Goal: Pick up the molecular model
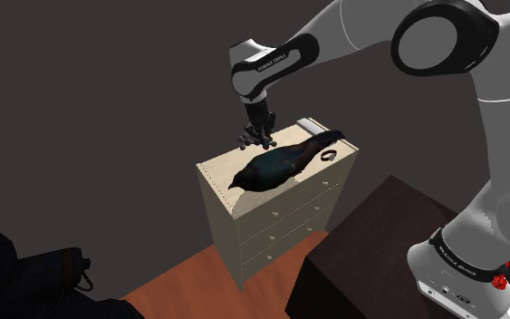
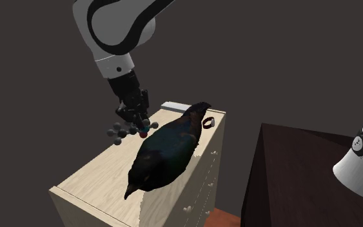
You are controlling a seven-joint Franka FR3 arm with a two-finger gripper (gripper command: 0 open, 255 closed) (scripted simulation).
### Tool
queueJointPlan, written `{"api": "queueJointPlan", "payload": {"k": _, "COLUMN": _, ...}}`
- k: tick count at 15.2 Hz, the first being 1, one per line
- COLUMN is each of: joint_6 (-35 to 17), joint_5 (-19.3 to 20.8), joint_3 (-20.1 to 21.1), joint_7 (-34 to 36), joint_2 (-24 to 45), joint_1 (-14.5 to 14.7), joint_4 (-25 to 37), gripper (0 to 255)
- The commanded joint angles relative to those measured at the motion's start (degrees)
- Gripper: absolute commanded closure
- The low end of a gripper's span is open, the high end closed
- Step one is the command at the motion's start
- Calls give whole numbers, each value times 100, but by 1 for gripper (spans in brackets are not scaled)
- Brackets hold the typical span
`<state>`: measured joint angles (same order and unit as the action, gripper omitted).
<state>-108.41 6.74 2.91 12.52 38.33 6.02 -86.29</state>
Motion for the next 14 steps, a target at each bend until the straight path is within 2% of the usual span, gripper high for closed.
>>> {"api": "queueJointPlan", "payload": {"k": 1, "joint_6": 100, "joint_5": 0, "joint_3": -6, "joint_7": -15, "joint_2": -44, "joint_1": -9, "joint_4": 73, "gripper": 255}}
{"api": "queueJointPlan", "payload": {"k": 14, "joint_6": 805, "joint_5": -35, "joint_3": 10, "joint_7": -80, "joint_2": -450, "joint_1": -9, "joint_4": 374, "gripper": 255}}
